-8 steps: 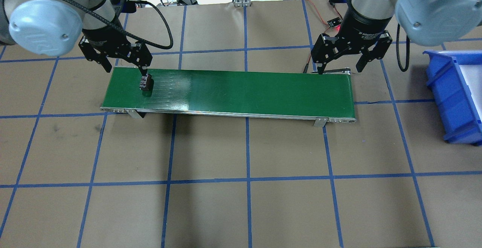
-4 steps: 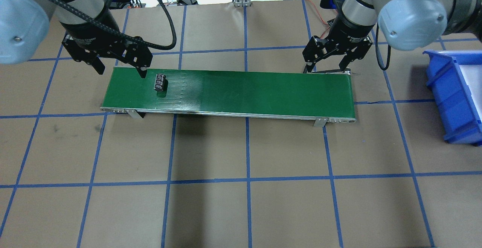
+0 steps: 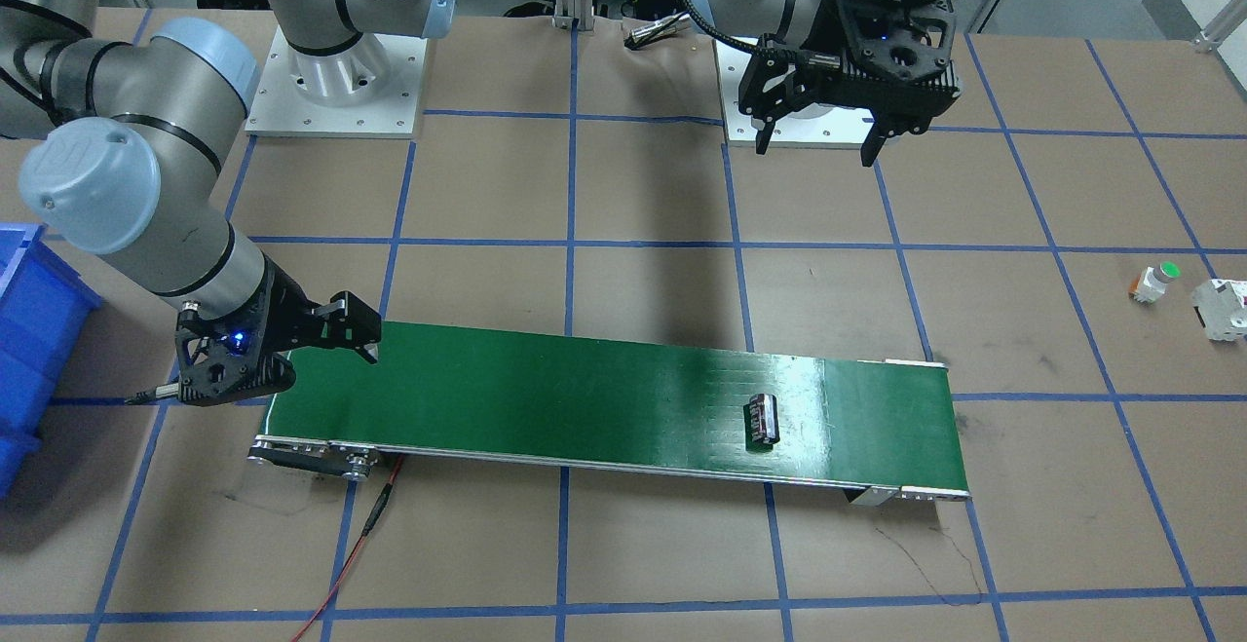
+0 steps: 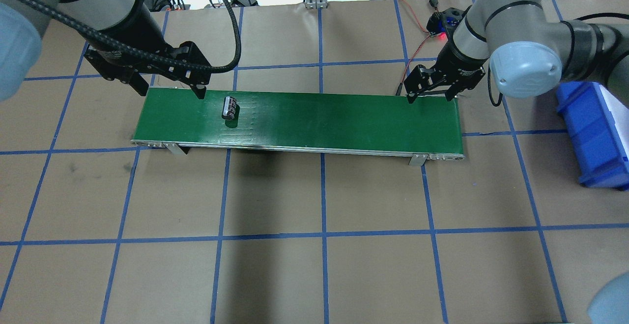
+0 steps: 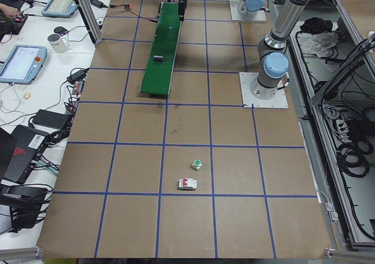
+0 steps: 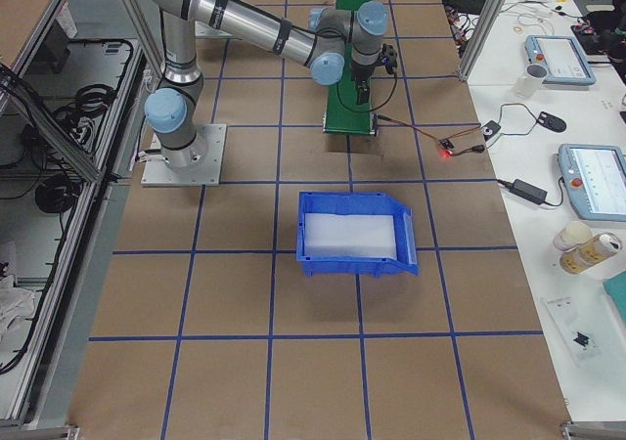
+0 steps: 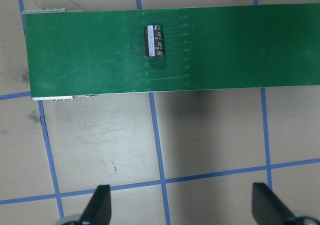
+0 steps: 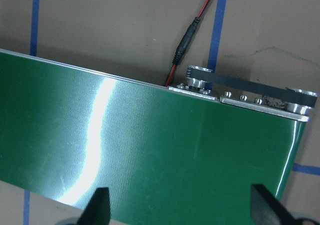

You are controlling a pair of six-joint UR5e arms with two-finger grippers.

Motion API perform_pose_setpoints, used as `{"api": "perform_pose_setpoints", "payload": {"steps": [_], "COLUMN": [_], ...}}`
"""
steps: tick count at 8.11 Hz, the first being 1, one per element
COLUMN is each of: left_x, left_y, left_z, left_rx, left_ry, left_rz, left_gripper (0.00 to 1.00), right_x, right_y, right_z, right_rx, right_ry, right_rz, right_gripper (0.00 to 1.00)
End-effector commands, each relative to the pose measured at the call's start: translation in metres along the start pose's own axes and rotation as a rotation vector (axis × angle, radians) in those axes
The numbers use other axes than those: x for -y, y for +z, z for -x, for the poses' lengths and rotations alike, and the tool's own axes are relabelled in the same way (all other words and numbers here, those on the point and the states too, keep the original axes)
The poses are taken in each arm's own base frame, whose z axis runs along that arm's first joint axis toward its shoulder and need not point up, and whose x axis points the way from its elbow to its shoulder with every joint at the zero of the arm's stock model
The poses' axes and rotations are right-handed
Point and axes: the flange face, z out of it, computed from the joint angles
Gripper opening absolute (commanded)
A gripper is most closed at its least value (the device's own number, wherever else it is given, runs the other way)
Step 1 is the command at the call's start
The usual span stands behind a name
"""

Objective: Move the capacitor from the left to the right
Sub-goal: 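Raise the left gripper while the belt carries the capacitor toward the right gripper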

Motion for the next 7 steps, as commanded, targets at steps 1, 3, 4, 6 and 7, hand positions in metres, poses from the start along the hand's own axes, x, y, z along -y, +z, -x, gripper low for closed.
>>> {"api": "perform_pose_setpoints", "payload": {"steps": [1, 3, 4, 6, 7], "left_x": [-0.002, -0.002, 0.000, 0.005, 0.005], "left_y": [-0.003, -0.004, -0.003, 0.000, 0.000], "left_z": [-0.001, 0.000, 0.000, 0.000, 0.001], "left_rx": [-0.001, -0.003, -0.003, -0.002, -0.002], "left_ry": [-0.002, -0.006, -0.006, -0.005, -0.007], "left_rz": [-0.007, -0.009, -0.010, -0.020, -0.020], "left_gripper": [1.00, 1.00, 1.00, 1.00, 1.00], "right_x": [-0.002, -0.001, -0.001, 0.003, 0.003], "right_y": [0.015, 0.020, 0.022, 0.030, 0.031], "right_z": [-0.002, -0.005, -0.006, -0.009, -0.009], "right_rx": [0.048, 0.047, 0.047, 0.049, 0.049], "right_ry": [0.005, 0.013, 0.014, 0.013, 0.012], "right_rz": [0.003, 0.012, 0.013, 0.017, 0.019], "right_gripper": [1.00, 1.00, 1.00, 1.00, 1.00]}}
